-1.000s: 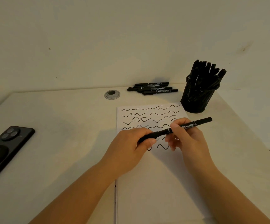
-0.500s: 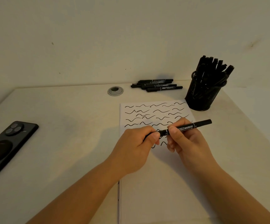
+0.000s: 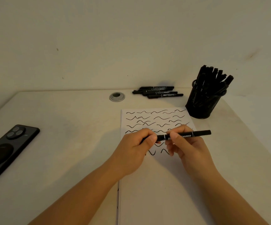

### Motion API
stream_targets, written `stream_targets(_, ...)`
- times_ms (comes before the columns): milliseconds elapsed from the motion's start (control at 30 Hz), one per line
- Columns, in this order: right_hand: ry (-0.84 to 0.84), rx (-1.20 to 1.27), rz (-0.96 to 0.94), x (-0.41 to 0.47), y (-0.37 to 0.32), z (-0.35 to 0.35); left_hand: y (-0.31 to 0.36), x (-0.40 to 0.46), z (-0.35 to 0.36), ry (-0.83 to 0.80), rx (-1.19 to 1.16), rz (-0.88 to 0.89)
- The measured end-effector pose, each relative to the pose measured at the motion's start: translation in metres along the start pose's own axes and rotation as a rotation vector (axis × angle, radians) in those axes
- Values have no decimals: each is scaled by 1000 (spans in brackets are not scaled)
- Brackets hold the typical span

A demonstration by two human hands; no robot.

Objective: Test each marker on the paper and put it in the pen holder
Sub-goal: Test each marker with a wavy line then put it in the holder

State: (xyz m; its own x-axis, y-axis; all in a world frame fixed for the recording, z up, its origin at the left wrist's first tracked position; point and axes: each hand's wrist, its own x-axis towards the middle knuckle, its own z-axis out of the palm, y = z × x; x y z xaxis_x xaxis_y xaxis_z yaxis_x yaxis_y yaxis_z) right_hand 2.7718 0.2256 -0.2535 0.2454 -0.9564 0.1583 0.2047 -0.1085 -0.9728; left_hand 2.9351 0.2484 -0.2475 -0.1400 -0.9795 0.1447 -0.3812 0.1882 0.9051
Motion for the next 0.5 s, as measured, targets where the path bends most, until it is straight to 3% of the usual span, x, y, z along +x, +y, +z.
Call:
stream_targets(100,137,88,70,2,-3,-7,-2,2,-3,108,-21,-16)
stream_targets(200,217,18,110,4,-5,-13,-1,5,-7,191,-26,-26)
stream_targets(500,248,97,70,10,-15,-15,5,15,1,90,79,-19)
